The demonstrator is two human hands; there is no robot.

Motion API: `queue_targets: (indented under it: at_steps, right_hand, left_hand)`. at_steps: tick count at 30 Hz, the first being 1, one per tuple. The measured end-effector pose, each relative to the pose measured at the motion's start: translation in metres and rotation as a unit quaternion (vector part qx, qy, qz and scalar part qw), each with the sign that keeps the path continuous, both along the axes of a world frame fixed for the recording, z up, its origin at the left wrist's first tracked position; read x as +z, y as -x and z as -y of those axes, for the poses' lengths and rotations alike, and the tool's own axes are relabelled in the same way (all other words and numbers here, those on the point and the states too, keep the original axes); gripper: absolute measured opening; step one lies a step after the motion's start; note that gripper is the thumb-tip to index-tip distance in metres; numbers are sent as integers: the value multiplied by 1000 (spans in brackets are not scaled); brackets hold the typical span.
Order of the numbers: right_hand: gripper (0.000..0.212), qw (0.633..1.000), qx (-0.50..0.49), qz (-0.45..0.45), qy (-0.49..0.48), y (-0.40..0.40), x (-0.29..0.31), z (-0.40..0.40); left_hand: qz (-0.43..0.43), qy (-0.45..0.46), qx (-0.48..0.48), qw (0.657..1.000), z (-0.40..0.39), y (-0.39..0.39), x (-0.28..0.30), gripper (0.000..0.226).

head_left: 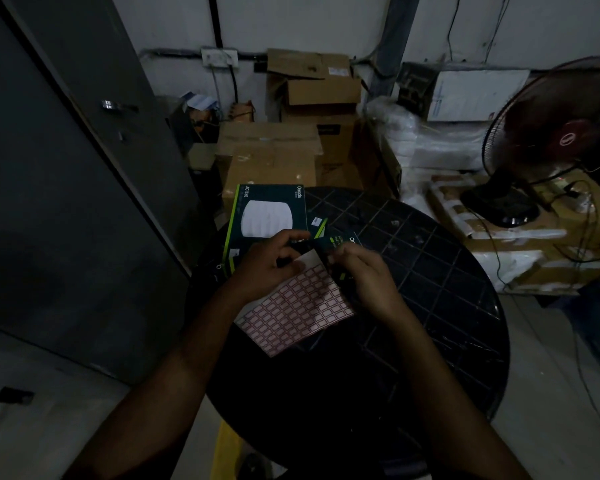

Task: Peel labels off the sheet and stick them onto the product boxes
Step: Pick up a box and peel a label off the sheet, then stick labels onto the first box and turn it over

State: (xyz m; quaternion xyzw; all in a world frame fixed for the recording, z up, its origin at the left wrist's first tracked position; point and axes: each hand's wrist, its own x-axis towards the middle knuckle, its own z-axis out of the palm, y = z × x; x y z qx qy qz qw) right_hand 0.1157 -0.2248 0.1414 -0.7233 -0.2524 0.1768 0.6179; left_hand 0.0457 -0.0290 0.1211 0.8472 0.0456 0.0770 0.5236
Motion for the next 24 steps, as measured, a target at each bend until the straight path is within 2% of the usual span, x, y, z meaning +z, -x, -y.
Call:
queue_targets:
  at_steps: [3, 6, 8, 12, 15, 16, 17, 19, 20, 21, 24]
  right_hand:
    - [25, 998, 40, -4, 45, 0, -8, 6]
    - [30, 997, 21, -71, 13, 4, -16, 10]
    - [26, 996, 18, -88, 19, 3, -27, 13]
    - [32, 986, -24, -154, 56, 0, -65, 30]
    - [27, 960, -75, -212, 164, -4, -104, 52]
    - [24, 951, -85, -200, 220, -6, -120, 61]
    - [31, 938, -59, -163, 299, -8, -136, 72]
    - [61, 893, 31, -71, 444, -11, -169, 91]
    - [59, 884, 35, -62, 462, -13, -185, 99]
    - [49, 881, 38, -72, 465, -13, -192, 105]
    - [34, 914, -88, -198, 344, -9, -198, 105]
  left_hand:
    - [9, -19, -1, 1000, 1, 0, -1, 51]
    - [10, -28, 3, 1000, 2, 1, -1, 56]
    - [26, -37, 1, 999, 3, 1, -3, 60]
    - [28, -51, 12, 998, 1, 0, -4, 57]
    - [45, -123, 3, 991, 3, -1, -4, 53]
    - [52, -154, 1, 987, 3, -1, -5, 52]
    - [57, -183, 3, 981, 3, 0, -5, 50]
    - [54, -232, 6, 971, 5, 1, -5, 50]
    - [50, -252, 7, 966, 5, 2, -6, 49]
    - [49, -269, 5, 962, 6, 2, -6, 47]
    - [69, -280, -7, 958, 5, 1, -6, 40]
